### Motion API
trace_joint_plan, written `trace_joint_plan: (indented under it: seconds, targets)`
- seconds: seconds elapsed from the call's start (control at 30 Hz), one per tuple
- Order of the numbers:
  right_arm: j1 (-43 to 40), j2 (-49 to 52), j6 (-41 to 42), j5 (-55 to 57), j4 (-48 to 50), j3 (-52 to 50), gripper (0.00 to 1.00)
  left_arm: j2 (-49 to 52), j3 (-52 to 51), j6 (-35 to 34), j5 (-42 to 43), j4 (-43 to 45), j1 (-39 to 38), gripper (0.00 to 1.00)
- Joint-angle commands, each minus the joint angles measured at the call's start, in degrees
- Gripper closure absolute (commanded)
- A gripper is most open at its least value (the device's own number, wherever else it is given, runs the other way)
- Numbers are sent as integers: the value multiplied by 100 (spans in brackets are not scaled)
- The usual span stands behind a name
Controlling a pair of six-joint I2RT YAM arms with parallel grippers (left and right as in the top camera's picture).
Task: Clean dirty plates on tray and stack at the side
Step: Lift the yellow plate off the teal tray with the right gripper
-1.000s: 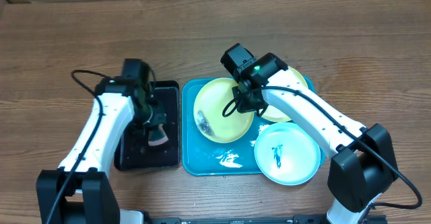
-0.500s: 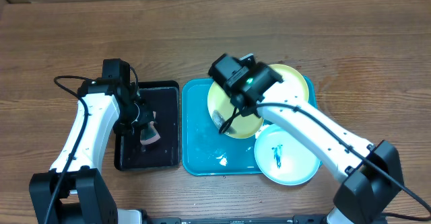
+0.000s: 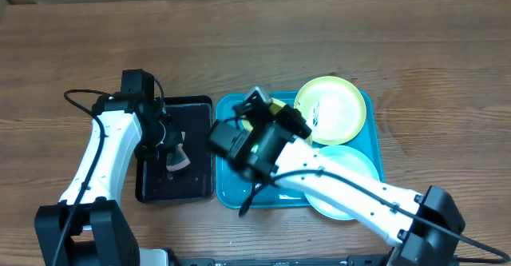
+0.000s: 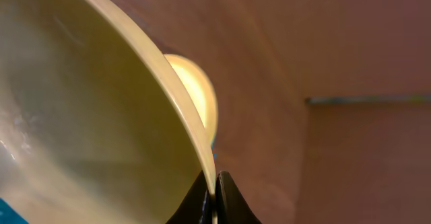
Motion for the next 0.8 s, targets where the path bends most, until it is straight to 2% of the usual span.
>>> trace_joint_plan:
  seconds: [0.0, 0.17, 0.3, 0.53, 0.67, 0.77]
  targets:
    - [382, -219, 17, 1379, -59, 201, 96, -13, 15, 87, 85, 15, -2, 96]
    - [855, -219, 17, 1934, -306, 201, 96, -13, 13, 87, 85, 11, 0, 96]
    - [1034, -219, 2, 1974, -354, 201, 96, -13, 13, 87, 85, 13, -2, 96]
    - [1038, -219, 37, 1965, -387, 201, 96, -13, 13, 90, 85, 9, -2, 96]
    - [809, -208, 160, 1414, -264, 199, 96, -13, 13, 87, 90, 22, -2, 96]
    - [778, -214, 960, 1292, -695, 199, 96, -13, 13, 111, 96, 0, -2, 96]
